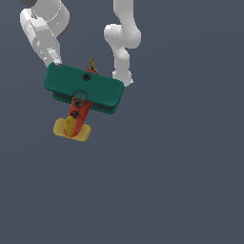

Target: Pick up the object and move it to a goal position.

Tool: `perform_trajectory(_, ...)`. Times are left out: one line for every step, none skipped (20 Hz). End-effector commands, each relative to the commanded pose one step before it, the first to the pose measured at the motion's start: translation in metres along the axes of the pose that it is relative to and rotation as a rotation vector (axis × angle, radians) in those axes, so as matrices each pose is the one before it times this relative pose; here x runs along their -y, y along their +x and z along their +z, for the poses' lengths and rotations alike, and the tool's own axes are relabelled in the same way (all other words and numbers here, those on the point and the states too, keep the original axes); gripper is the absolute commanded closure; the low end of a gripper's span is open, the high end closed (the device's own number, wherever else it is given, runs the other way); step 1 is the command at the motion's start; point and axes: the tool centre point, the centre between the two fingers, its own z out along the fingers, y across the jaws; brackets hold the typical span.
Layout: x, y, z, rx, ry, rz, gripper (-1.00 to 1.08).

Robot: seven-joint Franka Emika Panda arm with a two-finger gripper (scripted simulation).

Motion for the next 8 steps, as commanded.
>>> perform_trajectory(0.01084,-0.00390,-0.00218,-0.00182,0.00346,-0.00475,1.08)
perform_trajectory(0.00206,-0.00110,-0.00034,0.00000,0.00000,0.00000,1.08)
perform_trajectory(0.00158,-0.00079,-0.00025,0.00000,0.00000,0.00000,1.08)
perform_trajectory(0.00111,-0.00048,-0.00017,0.00000,0.00000,0.00000,1.08)
perform_trajectory(0.00063,-0.00017,-0.00008,0.00000,0.00000,0.00000,1.08)
perform_trajectory(0.00016,0.00015,0.00001,0.00000,0.00000,0.00000,1.08)
perform_trajectory(-0.00024,0.00039,0.00008,0.00000,0.00000,0.00000,1.08)
perform_trajectory(-0.00028,0.00018,0.00033,0.00063,-0.00003,0.00029,1.08)
